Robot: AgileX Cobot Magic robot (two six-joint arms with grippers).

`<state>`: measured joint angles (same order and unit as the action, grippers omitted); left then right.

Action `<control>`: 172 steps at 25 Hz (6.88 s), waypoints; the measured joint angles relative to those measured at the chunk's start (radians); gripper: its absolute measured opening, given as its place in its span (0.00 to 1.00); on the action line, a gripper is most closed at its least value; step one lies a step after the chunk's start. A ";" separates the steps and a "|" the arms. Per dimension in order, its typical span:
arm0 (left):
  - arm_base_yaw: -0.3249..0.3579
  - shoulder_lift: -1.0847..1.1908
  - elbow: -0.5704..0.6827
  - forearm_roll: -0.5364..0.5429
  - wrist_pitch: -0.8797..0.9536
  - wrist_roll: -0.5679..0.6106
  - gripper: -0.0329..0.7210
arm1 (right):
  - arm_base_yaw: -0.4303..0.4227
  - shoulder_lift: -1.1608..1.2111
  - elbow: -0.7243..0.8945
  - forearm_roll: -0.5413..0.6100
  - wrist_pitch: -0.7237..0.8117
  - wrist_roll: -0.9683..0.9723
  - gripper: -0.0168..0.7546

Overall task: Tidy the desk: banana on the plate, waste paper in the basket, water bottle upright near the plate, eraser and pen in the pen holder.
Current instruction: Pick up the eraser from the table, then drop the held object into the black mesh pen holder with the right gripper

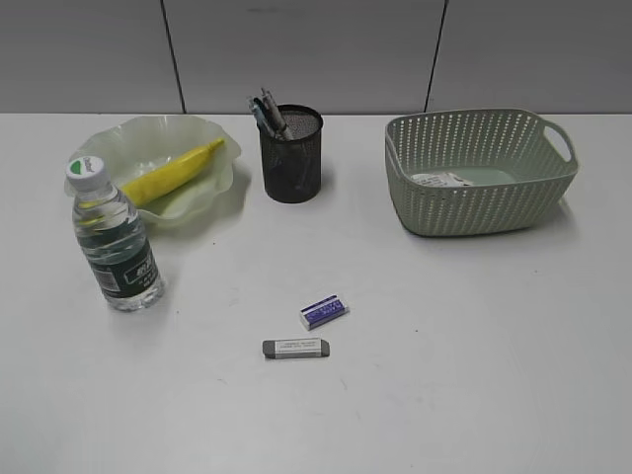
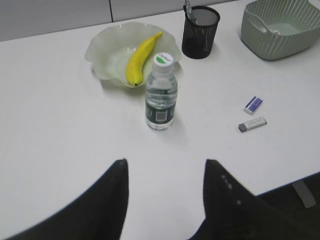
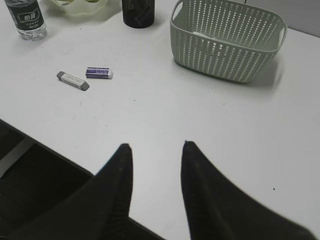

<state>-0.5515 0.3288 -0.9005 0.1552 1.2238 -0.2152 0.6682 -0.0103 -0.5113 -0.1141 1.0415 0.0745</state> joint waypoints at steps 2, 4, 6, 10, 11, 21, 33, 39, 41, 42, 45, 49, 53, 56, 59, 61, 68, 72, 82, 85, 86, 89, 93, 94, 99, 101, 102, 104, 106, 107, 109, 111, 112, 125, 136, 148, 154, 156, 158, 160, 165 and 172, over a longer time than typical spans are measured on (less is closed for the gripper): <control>0.000 -0.091 0.088 -0.007 0.003 0.000 0.52 | 0.000 0.000 0.000 0.000 0.000 0.000 0.38; 0.000 -0.179 0.174 -0.011 0.005 0.000 0.51 | 0.000 0.000 0.000 0.000 0.000 0.000 0.38; 0.000 -0.249 0.239 -0.012 0.004 0.000 0.51 | 0.000 0.000 0.000 0.000 0.000 0.001 0.38; 0.000 -0.334 0.322 -0.012 -0.047 0.000 0.51 | 0.000 0.000 0.000 0.012 -0.005 -0.003 0.38; 0.000 -0.335 0.328 -0.012 -0.068 0.000 0.51 | 0.000 0.007 0.000 0.020 -0.007 -0.005 0.38; 0.000 -0.335 0.361 -0.056 -0.160 0.087 0.51 | 0.001 0.547 -0.059 0.131 -0.246 -0.007 0.38; 0.000 -0.335 0.361 -0.068 -0.162 0.111 0.50 | 0.001 1.554 -0.726 0.271 -0.017 -0.045 0.38; 0.000 -0.335 0.361 -0.068 -0.162 0.111 0.50 | 0.001 1.896 -1.090 0.330 0.157 0.123 0.38; 0.000 -0.335 0.361 -0.068 -0.162 0.111 0.50 | 0.001 1.972 -1.160 0.346 0.160 0.147 0.38; 0.000 -0.335 0.361 -0.068 -0.162 0.111 0.50 | 0.001 2.000 -1.183 0.352 0.160 0.151 0.38; 0.000 -0.335 0.361 -0.068 -0.162 0.111 0.50 | 0.001 2.053 -1.205 0.354 0.164 0.154 0.38; 0.000 -0.335 0.361 -0.068 -0.162 0.111 0.50 | 0.001 2.096 -1.205 0.347 0.165 0.027 0.38; 0.000 -0.335 0.361 -0.068 -0.162 0.111 0.49 | 0.005 2.098 -1.205 0.376 0.165 -0.188 0.46; 0.000 -0.335 0.361 -0.068 -0.162 0.111 0.49 | 0.044 2.098 -1.205 0.344 0.165 -0.364 0.54; 0.000 -0.335 0.361 -0.068 -0.162 0.111 0.48 | 0.110 2.098 -1.205 0.285 0.166 -0.520 0.56; 0.000 -0.335 0.361 -0.068 -0.162 0.111 0.48 | 0.141 2.099 -1.205 0.278 0.162 -0.612 0.56; 0.000 -0.335 0.361 -0.068 -0.162 0.111 0.47 | 0.158 2.156 -1.206 0.292 0.118 -0.731 0.56; 0.000 -0.335 0.361 -0.068 -0.162 0.111 0.46 | 0.159 2.211 -1.206 0.295 0.060 -0.757 0.56; 0.000 -0.335 0.361 -0.068 -0.162 0.111 0.46 | 0.159 2.272 -1.206 0.265 0.036 -0.781 0.55; 0.000 -0.335 0.361 -0.068 -0.162 0.111 0.46 | 0.159 2.286 -1.206 0.247 0.034 -0.779 0.55; 0.000 -0.335 0.361 -0.068 -0.162 0.111 0.46 | 0.159 2.290 -1.206 0.249 0.034 -0.779 0.55; 0.000 -0.335 0.361 -0.068 -0.162 0.112 0.46 | 0.168 2.295 -1.206 0.251 0.031 -0.778 0.55; 0.000 -0.335 0.361 -0.068 -0.162 0.112 0.45 | 0.177 2.313 -1.206 0.250 0.026 -0.776 0.55; 0.000 -0.335 0.361 -0.068 -0.162 0.112 0.45 | 0.177 2.319 -1.206 0.249 0.025 -0.776 0.55; 0.000 -0.335 0.361 -0.067 -0.162 0.112 0.45 | 0.177 2.333 -1.205 0.212 -0.020 -0.766 0.53; 0.000 -0.335 0.361 -0.067 -0.162 0.112 0.45 | 0.177 2.334 -1.205 0.209 -0.026 -0.765 0.51; 0.000 -0.335 0.361 -0.067 -0.162 0.112 0.45 | 0.177 2.335 -1.205 0.209 -0.026 -0.765 0.50; 0.000 -0.335 0.361 -0.067 -0.162 0.112 0.45 | 0.177 2.341 -1.205 0.222 -0.027 -0.765 0.50; 0.000 -0.335 0.361 -0.067 -0.162 0.112 0.45 | 0.177 2.347 -1.205 0.236 -0.027 -0.765 0.50; 0.000 -0.335 0.361 -0.067 -0.162 0.112 0.45 | 0.178 2.349 -1.205 0.239 -0.027 -0.765 0.50; 0.000 -0.335 0.361 -0.067 -0.162 0.112 0.45 | 0.181 2.351 -1.205 0.239 -0.027 -0.765 0.49; 0.000 -0.335 0.361 -0.067 -0.162 0.112 0.45 | 0.181 2.354 -1.206 0.232 -0.026 -0.756 0.43; 0.000 -0.335 0.361 -0.067 -0.162 0.112 0.45 | 0.181 2.354 -1.206 0.229 -0.026 -0.750 0.37; 0.000 -0.335 0.361 -0.066 -0.162 0.112 0.45 | 0.183 2.325 -1.207 0.276 0.007 -0.661 0.23; 0.000 -0.335 0.361 -0.065 -0.162 0.112 0.45 | 0.105 2.092 -1.207 0.287 -0.453 -0.498 0.23; 0.000 -0.335 0.361 -0.064 -0.162 0.112 0.45 | -0.084 2.108 -1.206 0.335 -0.951 -0.343 0.23; 0.000 -0.335 0.361 -0.064 -0.162 0.112 0.45 | -0.100 2.206 -1.206 0.370 -1.023 -0.322 0.23; 0.000 -0.335 0.361 -0.064 -0.162 0.112 0.45 | -0.100 2.234 -1.205 0.384 -1.031 -0.321 0.23; 0.000 -0.335 0.361 -0.064 -0.162 0.112 0.45 | -0.100 2.253 -1.205 0.392 -1.029 -0.320 0.23; 0.000 -0.335 0.361 -0.064 -0.162 0.112 0.45 | -0.100 2.262 -1.204 0.398 -1.028 -0.320 0.28; 0.000 -0.335 0.361 -0.064 -0.162 0.112 0.45 | -0.100 2.257 -1.204 0.404 -1.029 -0.320 0.47; 0.000 -0.335 0.361 -0.064 -0.162 0.112 0.45 | -0.101 2.144 -1.204 0.374 -0.827 -0.320 0.52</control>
<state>-0.5515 -0.0060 -0.5392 0.0910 1.0613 -0.1029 0.5675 2.1337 -1.7150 0.2598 0.2144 -0.2454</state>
